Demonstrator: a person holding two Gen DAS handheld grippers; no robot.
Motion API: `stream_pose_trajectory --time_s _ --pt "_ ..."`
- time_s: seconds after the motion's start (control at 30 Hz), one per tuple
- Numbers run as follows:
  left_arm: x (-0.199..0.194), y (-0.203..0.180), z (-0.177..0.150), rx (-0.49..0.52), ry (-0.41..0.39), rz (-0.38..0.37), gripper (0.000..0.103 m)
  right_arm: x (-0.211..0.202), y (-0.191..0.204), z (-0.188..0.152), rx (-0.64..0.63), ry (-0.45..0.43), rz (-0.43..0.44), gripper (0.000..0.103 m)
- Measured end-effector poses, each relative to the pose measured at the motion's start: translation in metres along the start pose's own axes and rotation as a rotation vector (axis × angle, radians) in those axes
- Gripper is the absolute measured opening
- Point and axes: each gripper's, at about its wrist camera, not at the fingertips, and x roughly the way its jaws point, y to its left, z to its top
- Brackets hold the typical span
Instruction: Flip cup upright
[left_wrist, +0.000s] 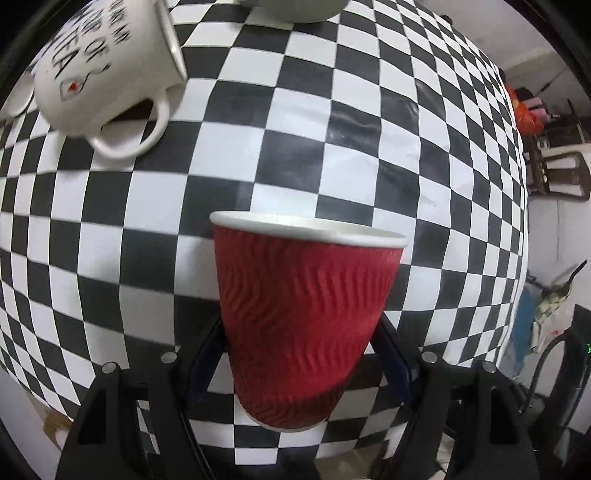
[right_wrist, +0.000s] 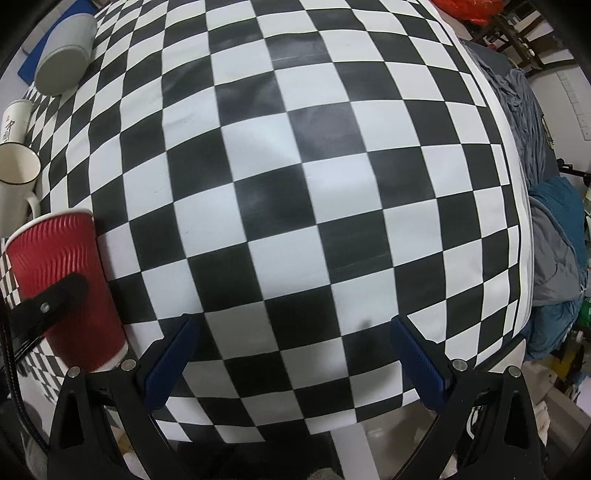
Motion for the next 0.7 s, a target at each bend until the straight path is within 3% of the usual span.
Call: stream_pose_trajectory --time_s 0.2,0.23,0.33,0.7 --pt "0.002 -0.005 0.000 0.016 -0.009 0.028 0.076 -0.003 0.010 -0.001 0.017 -0.004 0.024 0.103" --pt "0.003 -0.006 0.000 0.021 -0.006 0.026 0.076 -0.009 -0.002 0.002 0.016 -0.005 0.030 0.103" --pt "0.007 -0.010 0.001 0.040 -0.001 0.025 0.084 -0.017 -0.015 0.010 0.021 -0.009 0.051 0.103" --pt "-0.032 -0.007 -0.004 0.068 -0.111 0.007 0.086 -0.047 -0.027 0.029 0.025 -0.047 0.102 0.103"
